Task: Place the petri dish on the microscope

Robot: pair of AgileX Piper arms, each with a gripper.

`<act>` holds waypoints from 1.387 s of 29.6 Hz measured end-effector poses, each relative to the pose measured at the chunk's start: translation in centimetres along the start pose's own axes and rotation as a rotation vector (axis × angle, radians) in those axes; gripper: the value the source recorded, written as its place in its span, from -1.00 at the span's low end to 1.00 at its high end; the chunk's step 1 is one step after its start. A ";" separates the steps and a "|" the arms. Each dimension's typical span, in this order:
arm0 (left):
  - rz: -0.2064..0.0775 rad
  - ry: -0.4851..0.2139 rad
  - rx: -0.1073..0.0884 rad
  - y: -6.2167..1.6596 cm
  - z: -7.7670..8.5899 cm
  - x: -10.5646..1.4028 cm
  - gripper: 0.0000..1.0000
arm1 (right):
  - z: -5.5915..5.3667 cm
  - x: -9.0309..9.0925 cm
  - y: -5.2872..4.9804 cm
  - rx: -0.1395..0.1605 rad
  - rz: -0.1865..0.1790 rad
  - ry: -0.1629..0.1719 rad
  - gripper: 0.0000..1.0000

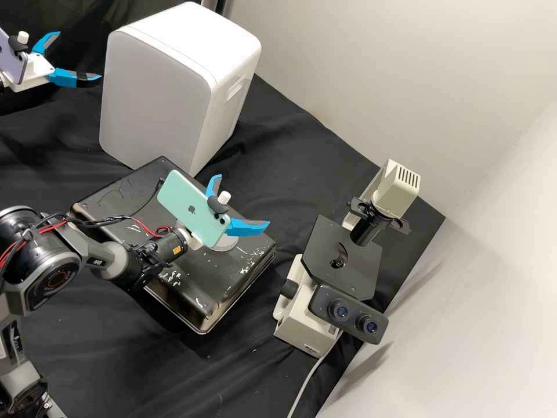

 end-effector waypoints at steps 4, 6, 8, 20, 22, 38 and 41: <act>0.000 0.000 0.000 0.00 0.0 0.0 1.00 | 0.0 0.0 0.0 0.000 0.000 0.000 1.00; 0.000 0.000 0.000 0.00 0.0 0.0 1.00 | 0.0 0.0 0.0 0.000 0.000 0.000 1.00; 0.000 0.000 0.000 0.00 0.0 0.0 1.00 | 0.0 0.0 0.0 0.000 0.000 0.000 1.00; -0.002 -0.033 0.003 0.09 0.8 -1.5 1.00 | 0.0 0.0 0.0 0.000 0.000 0.000 1.00; 0.014 -0.079 0.004 0.35 2.0 -2.4 1.00 | 0.0 0.0 0.0 0.000 0.000 0.000 1.00; -0.033 -0.379 -0.007 -2.86 7.3 -9.9 1.00 | 0.0 0.0 0.0 0.000 0.000 0.000 1.00; -0.071 -0.435 -0.004 -3.59 8.0 -11.3 1.00 | 0.0 0.0 0.0 0.000 0.000 0.000 1.00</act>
